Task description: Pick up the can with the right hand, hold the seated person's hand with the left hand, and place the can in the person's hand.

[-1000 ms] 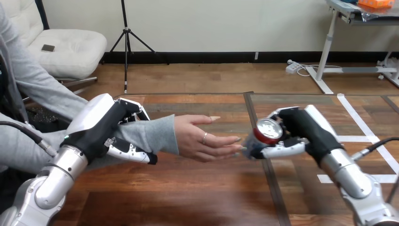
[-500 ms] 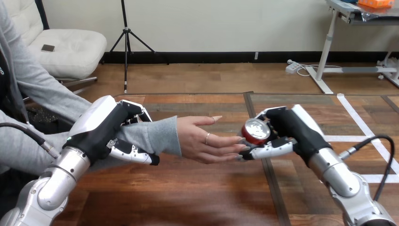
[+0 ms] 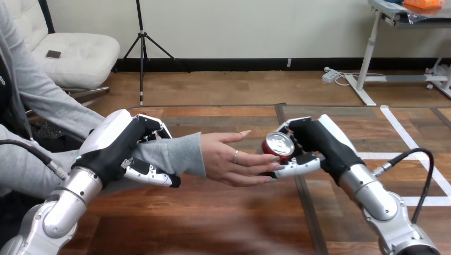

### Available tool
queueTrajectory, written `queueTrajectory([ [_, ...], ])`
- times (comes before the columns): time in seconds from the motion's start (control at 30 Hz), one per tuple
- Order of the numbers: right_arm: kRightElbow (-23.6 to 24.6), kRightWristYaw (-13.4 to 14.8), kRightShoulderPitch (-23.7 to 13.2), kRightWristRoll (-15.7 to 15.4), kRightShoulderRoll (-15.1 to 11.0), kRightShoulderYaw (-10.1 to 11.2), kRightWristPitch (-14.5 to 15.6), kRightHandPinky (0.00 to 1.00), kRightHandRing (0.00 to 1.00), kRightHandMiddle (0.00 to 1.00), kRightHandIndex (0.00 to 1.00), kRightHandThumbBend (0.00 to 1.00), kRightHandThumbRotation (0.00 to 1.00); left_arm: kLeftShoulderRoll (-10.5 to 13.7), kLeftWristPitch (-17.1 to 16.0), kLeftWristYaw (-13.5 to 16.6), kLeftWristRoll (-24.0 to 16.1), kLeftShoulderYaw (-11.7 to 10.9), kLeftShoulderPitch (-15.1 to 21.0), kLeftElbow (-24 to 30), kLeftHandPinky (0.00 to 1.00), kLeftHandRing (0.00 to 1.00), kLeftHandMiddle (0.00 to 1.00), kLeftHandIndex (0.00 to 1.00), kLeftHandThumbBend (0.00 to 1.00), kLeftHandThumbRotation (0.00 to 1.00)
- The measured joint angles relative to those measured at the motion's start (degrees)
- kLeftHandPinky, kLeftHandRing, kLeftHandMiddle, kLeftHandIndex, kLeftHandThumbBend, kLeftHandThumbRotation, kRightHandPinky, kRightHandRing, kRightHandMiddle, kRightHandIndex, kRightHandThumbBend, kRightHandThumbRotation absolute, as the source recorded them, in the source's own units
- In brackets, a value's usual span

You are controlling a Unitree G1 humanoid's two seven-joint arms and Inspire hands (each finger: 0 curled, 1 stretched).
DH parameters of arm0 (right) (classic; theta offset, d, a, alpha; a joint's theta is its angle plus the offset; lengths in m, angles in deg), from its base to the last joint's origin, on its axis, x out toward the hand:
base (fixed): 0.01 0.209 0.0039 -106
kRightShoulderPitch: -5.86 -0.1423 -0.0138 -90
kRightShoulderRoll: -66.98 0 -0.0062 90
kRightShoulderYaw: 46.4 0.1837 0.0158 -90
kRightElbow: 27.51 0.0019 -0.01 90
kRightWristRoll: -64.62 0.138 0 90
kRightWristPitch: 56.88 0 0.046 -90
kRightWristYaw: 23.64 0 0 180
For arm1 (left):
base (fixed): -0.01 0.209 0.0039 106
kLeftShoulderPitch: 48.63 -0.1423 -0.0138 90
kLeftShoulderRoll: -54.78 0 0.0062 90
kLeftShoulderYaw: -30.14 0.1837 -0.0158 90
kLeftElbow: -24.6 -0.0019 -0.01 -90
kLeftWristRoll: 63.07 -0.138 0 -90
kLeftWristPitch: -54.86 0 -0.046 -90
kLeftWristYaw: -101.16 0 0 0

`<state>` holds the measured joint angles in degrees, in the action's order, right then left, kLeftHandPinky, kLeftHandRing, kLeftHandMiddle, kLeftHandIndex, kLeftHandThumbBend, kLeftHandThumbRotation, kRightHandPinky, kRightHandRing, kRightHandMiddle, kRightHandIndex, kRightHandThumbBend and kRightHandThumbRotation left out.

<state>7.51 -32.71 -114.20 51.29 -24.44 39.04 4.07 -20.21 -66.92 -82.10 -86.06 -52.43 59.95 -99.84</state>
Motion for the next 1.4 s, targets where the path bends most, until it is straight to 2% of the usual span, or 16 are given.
queueTrajectory([
  [0.43,1.4,-0.7,-0.2,0.0,1.4,-0.2,0.0,0.26,0.28,0.34,0.41,0.85,0.00,-0.1,0.0,-0.1,0.0,0.0,-0.1,0.0,0.15,0.19,0.26,0.42,0.85,0.00],
  [0.9,3.5,-2.3,-0.3,0.0,2.0,-0.2,0.0,0.29,0.31,0.37,0.41,0.84,0.00,-0.1,0.1,-0.1,0.0,0.0,-0.1,0.0,0.18,0.23,0.30,0.42,0.84,0.00],
  [1.4,6.1,-2.7,-0.4,0.0,1.9,-0.2,0.2,0.26,0.28,0.36,0.41,0.85,0.00,-0.1,0.2,-0.4,0.0,0.0,-0.1,0.0,0.19,0.23,0.30,0.42,0.84,0.00],
])
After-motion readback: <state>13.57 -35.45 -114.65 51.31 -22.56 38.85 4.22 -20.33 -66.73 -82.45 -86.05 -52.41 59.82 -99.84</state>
